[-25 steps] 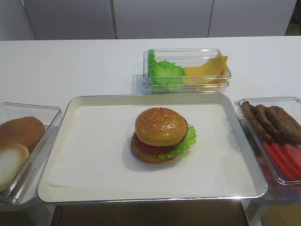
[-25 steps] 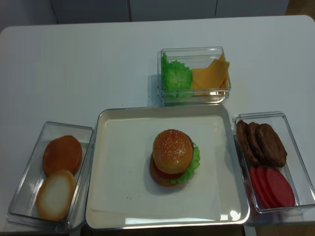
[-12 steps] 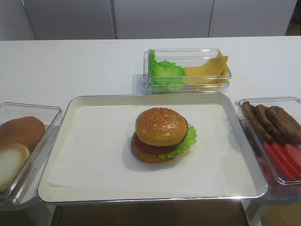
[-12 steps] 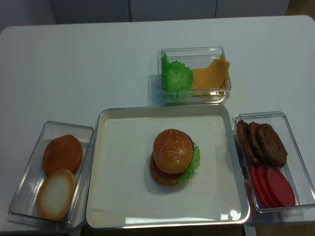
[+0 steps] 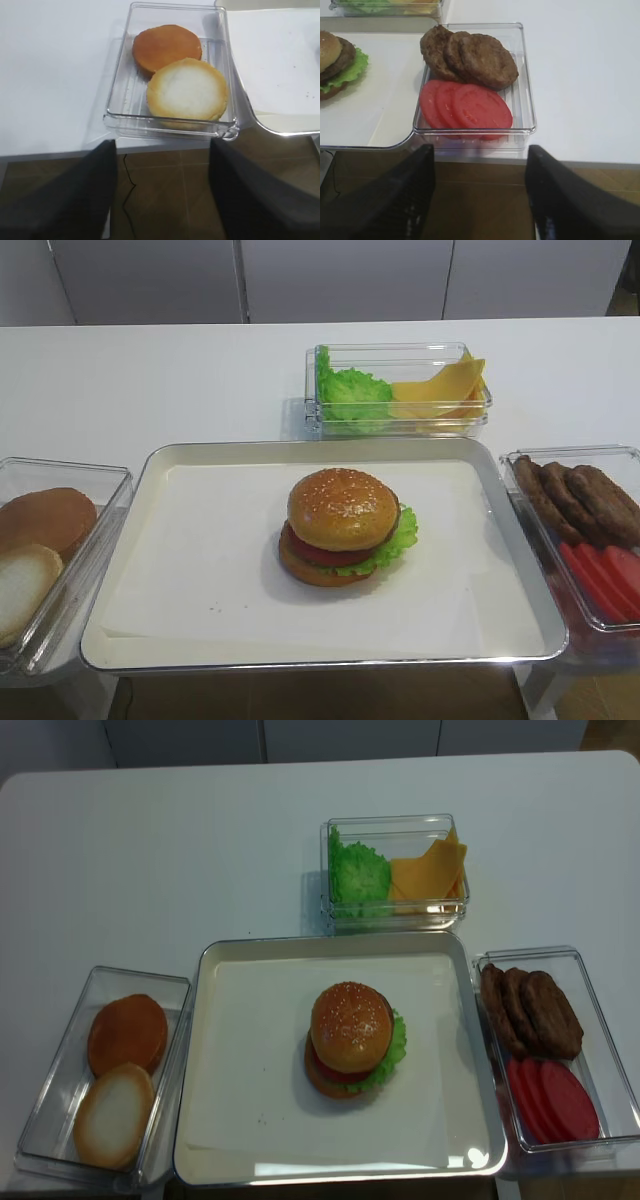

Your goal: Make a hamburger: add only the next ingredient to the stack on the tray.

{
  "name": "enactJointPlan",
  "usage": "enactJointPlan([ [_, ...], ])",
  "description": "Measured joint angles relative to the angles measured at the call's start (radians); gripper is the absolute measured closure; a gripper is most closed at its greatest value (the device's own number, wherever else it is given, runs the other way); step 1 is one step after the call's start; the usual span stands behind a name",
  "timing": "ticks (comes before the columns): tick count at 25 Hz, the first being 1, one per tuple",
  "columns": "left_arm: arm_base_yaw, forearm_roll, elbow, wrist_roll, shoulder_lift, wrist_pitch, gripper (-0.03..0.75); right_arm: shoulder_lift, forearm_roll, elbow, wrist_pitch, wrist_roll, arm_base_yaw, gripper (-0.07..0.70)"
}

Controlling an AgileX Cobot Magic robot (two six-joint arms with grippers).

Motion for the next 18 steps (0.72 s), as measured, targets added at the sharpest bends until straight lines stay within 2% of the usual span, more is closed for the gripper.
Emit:
enactJointPlan([
  [18,0.010,0.000,0.000,0.002,0.000,0.000,0.287,0.000,0.000,0.000,0.000,0.000,0.000,0.182],
])
